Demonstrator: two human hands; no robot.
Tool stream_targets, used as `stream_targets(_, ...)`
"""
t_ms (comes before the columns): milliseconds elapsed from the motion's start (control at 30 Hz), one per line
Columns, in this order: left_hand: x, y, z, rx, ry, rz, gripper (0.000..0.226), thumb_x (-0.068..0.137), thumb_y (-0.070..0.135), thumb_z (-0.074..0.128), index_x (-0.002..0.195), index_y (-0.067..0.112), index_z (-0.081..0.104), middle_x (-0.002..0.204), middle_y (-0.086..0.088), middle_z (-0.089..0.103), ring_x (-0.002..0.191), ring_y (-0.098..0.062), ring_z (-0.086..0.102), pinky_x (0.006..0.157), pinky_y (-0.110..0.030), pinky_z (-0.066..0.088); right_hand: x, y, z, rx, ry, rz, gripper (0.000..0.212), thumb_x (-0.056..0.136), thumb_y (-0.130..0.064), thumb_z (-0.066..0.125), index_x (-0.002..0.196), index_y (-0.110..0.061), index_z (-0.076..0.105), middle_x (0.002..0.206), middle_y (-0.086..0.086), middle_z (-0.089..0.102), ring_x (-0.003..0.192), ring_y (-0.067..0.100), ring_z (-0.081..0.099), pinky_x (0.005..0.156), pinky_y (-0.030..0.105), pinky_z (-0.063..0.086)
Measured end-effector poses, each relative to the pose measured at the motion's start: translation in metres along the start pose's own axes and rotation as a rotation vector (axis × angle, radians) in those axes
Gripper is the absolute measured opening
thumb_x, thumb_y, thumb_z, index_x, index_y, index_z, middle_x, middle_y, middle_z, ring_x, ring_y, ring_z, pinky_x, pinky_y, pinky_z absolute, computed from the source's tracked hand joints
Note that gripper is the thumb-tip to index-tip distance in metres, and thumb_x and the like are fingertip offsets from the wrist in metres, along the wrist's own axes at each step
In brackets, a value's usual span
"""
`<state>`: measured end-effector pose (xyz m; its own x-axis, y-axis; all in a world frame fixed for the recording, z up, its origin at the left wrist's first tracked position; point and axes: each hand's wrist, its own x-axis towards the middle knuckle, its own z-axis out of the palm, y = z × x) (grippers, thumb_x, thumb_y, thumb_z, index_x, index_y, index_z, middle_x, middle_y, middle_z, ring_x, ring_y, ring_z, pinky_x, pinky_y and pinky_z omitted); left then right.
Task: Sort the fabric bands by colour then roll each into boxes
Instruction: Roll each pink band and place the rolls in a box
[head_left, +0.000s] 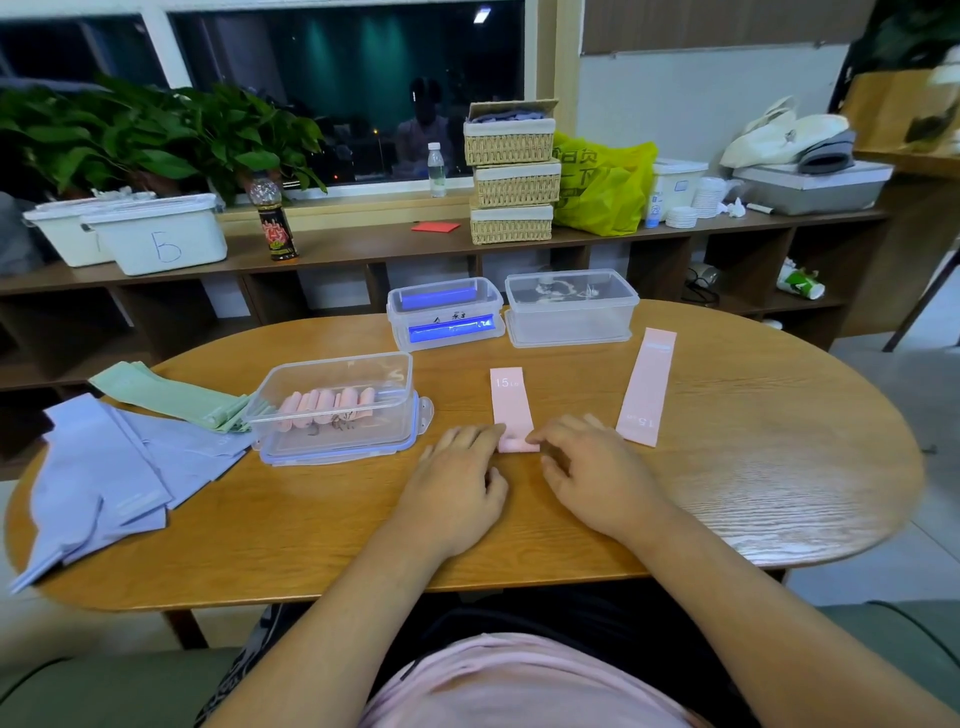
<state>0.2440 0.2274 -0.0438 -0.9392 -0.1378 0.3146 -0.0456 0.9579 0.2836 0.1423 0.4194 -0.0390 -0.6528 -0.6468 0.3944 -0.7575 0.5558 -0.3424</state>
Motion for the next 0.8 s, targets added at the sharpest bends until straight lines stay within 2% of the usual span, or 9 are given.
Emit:
stream_targets(200,-0.001,0.0,0.0,-0.01,0.016,0.065,0.052,0.099,0.027,0.048,0.151,0.031,0.049,0.149,0.015,0.047,0.141,-0.007,0.036,0.115,-0.036,0.042,0.001,-0.001,0.001,-0.01,-0.028,0.027,0.039,0.103,-0.032,0.056,0.142,-0.037,0.061,0.134,-0.02,0.063,0.122,0.005,0.049,0.105,0.036,0.047)
stream_targets(300,0.003,-0.001,0.001,-0.01,-0.008,0.039,0.055,0.098,0.03,0.046,0.153,0.031,0.047,0.151,0.014,0.047,0.142,-0.008,0.034,0.118,-0.039,0.04,0.002,-0.001,0.002,-0.006,-0.018,0.041,0.042,0.104,-0.03,0.055,0.145,-0.035,0.057,0.136,-0.017,0.064,0.126,0.008,0.048,0.106,0.036,0.048)
stream_targets(400,0.005,-0.001,0.001,-0.008,-0.027,0.029,0.058,0.097,0.032,0.044,0.155,0.032,0.044,0.153,0.014,0.046,0.144,-0.008,0.033,0.12,-0.041,0.037,0.004,-0.001,0.001,0.0,0.015,0.023,0.038,0.103,-0.023,0.054,0.139,-0.033,0.061,0.135,-0.016,0.064,0.128,0.007,0.047,0.106,0.037,0.048)
stream_targets(600,0.016,0.0,0.0,-0.02,-0.087,-0.028,0.066,0.098,0.035,0.046,0.162,0.033,0.033,0.161,0.012,0.041,0.149,-0.009,0.029,0.123,-0.039,0.027,0.014,0.001,0.005,-0.102,-0.049,-0.023,0.042,0.103,-0.021,0.05,0.141,-0.036,0.061,0.139,-0.019,0.061,0.131,0.008,0.046,0.106,0.035,0.04)
stream_targets(700,0.016,-0.003,-0.001,-0.1,-0.056,-0.108,0.074,0.097,0.033,0.051,0.167,0.026,0.025,0.164,0.006,0.038,0.151,-0.014,0.032,0.125,-0.038,0.029,0.026,0.003,0.006,-0.122,-0.057,-0.017,0.041,0.101,-0.024,0.055,0.14,-0.034,0.062,0.136,-0.016,0.064,0.129,0.011,0.049,0.104,0.037,0.042)
stream_targets(800,0.011,-0.006,0.001,-0.147,-0.003,-0.138,0.072,0.098,0.03,0.053,0.165,0.025,0.029,0.162,0.006,0.041,0.15,-0.013,0.033,0.123,-0.035,0.034,0.041,0.004,0.007,-0.105,-0.079,-0.01,0.037,0.101,-0.032,0.057,0.137,-0.034,0.063,0.13,-0.014,0.068,0.123,0.013,0.052,0.1,0.039,0.045)
